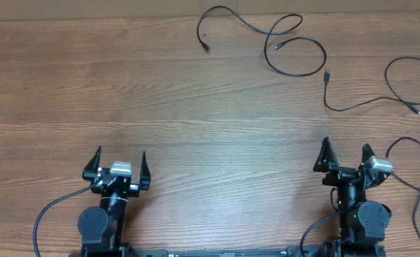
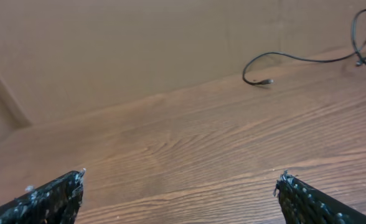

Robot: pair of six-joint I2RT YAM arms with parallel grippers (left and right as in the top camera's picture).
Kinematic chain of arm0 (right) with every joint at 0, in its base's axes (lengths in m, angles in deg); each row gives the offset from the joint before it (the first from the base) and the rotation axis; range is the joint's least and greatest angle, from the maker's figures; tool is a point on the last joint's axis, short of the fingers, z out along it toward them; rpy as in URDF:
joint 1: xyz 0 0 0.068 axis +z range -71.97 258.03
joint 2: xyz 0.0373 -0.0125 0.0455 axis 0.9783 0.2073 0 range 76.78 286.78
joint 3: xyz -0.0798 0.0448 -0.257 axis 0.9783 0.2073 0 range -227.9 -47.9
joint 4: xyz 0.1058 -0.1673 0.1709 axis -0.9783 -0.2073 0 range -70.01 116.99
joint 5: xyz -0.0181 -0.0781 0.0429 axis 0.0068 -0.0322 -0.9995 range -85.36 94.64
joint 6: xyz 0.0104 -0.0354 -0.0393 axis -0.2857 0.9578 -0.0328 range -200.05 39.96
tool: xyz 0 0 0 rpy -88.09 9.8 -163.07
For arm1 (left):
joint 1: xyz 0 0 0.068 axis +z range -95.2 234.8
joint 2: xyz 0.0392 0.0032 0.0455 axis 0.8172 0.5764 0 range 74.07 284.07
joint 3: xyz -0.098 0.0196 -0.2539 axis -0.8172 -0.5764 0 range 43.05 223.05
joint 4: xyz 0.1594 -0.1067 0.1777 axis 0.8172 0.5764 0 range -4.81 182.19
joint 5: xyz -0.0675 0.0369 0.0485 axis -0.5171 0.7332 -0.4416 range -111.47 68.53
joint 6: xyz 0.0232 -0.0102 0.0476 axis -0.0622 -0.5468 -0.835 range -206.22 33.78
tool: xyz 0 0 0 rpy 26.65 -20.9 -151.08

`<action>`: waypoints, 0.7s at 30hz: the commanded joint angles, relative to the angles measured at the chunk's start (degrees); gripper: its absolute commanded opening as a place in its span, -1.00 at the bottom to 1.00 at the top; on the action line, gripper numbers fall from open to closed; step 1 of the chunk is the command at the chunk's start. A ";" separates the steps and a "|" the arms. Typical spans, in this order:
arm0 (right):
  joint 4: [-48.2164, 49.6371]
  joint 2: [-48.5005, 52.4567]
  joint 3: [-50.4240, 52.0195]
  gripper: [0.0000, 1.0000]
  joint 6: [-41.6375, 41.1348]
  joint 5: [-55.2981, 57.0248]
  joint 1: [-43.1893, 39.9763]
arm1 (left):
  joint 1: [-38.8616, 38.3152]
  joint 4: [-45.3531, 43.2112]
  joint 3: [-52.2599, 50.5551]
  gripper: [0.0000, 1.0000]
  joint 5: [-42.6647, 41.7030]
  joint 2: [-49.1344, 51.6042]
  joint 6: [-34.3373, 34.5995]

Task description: Untangle cables

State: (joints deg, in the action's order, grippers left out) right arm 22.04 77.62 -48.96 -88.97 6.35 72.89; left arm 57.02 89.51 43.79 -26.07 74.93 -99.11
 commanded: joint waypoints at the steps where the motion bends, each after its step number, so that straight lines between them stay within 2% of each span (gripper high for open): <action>1: 0.42 -0.68 0.63 1.00 0.46 0.24 0.31 | -0.31 0.20 -0.48 0.99 3.10 -0.70 7.52; 5: 0.42 -0.68 0.63 1.00 0.46 0.24 0.31 | -0.31 0.17 -0.48 0.99 4.85 -0.70 12.83; 11: 0.42 -0.68 0.63 1.00 0.46 0.24 0.31 | -0.26 -0.42 -0.48 0.99 11.85 -0.70 21.79; 21: 0.42 -0.68 0.63 1.00 0.46 0.24 0.31 | -0.26 -0.37 -0.48 0.99 10.49 -0.70 16.94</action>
State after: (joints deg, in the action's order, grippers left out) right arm 22.06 77.62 -48.96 -88.97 6.38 72.89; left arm 57.02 89.44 43.76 -16.04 74.93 -80.64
